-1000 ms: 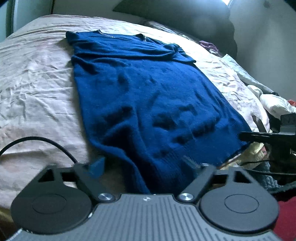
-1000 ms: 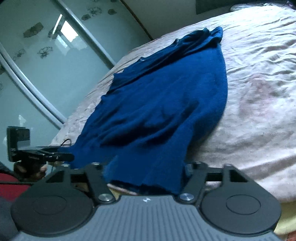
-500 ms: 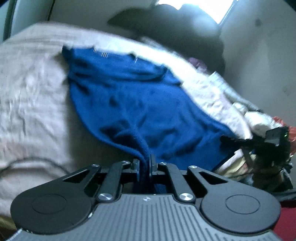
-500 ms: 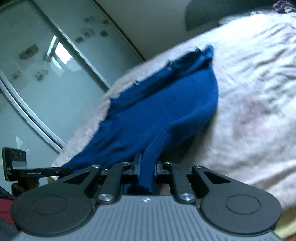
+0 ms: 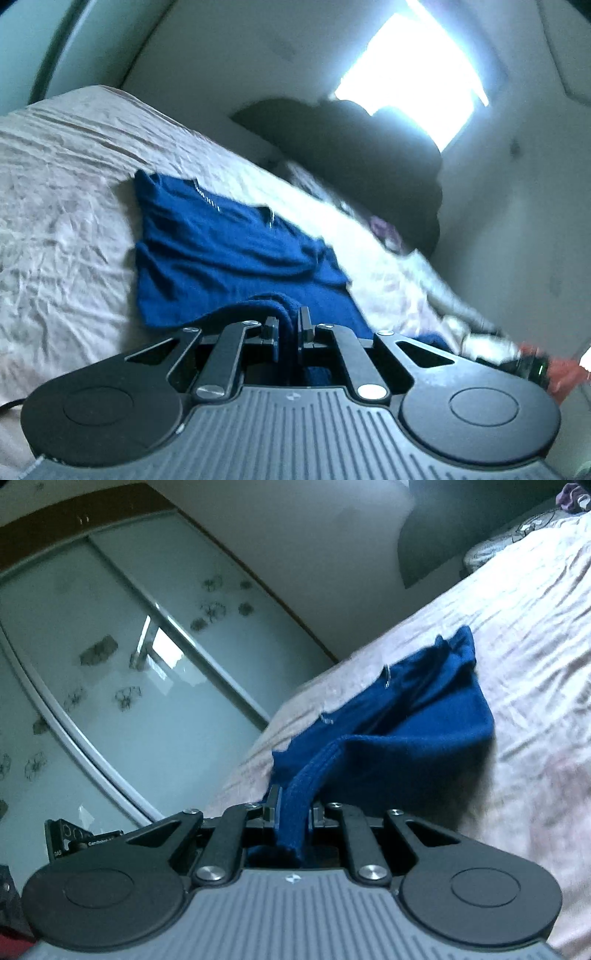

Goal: Fold small clothes
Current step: 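Lift the hem with both grippers and fold it toward the collar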

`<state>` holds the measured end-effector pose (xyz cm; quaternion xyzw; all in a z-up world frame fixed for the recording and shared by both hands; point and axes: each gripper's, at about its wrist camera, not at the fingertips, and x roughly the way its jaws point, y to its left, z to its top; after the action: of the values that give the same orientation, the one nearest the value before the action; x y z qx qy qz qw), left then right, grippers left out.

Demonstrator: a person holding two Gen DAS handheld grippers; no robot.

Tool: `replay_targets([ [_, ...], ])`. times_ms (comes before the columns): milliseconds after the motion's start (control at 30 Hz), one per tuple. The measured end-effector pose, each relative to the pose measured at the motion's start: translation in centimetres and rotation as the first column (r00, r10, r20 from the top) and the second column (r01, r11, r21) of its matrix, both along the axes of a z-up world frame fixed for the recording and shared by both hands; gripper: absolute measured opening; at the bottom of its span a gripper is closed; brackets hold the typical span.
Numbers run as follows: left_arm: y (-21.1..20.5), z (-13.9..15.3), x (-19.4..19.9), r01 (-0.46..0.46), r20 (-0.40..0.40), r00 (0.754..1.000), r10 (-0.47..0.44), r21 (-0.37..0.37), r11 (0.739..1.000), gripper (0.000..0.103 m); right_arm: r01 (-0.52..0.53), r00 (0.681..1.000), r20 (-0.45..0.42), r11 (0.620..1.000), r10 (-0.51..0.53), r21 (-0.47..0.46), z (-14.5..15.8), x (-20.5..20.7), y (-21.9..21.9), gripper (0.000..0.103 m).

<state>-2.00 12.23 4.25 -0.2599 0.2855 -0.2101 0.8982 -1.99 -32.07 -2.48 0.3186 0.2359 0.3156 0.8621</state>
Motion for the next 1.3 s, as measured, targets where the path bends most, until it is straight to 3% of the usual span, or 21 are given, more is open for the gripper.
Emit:
replay_targets([
  [400, -0.3, 2.1, 6.3, -0.103, 0.057, 0.993, 0.101, 0.03, 0.994, 0.008, 0.113, 0.991, 0.065, 0.993, -0.113, 0.018, 2.1, 6.5, -0.1, 0.012],
  [867, -1.2, 4.2, 12.1, -0.178, 0.142, 0.978, 0.154, 0.174, 0.969, 0.008, 0.154, 0.979, 0.14, 0.987, -0.147, -0.041, 4.5, 14.3, 2.1, 0.013],
  [1100, -1.9, 4.0, 17.8, -0.186, 0.134, 0.979, 0.156, 0.254, 0.949, 0.008, 0.185, 0.973, 0.157, 0.978, -0.169, -0.096, 4.7, 19.8, 2.8, 0.013],
  [1300, -2.8, 2.1, 24.1, -0.196, 0.095, 0.98, 0.175, 0.319, 0.927, 0.008, 0.196, 0.978, 0.093, 0.977, -0.188, -0.086, 3.0, 26.0, 3.0, 0.013],
])
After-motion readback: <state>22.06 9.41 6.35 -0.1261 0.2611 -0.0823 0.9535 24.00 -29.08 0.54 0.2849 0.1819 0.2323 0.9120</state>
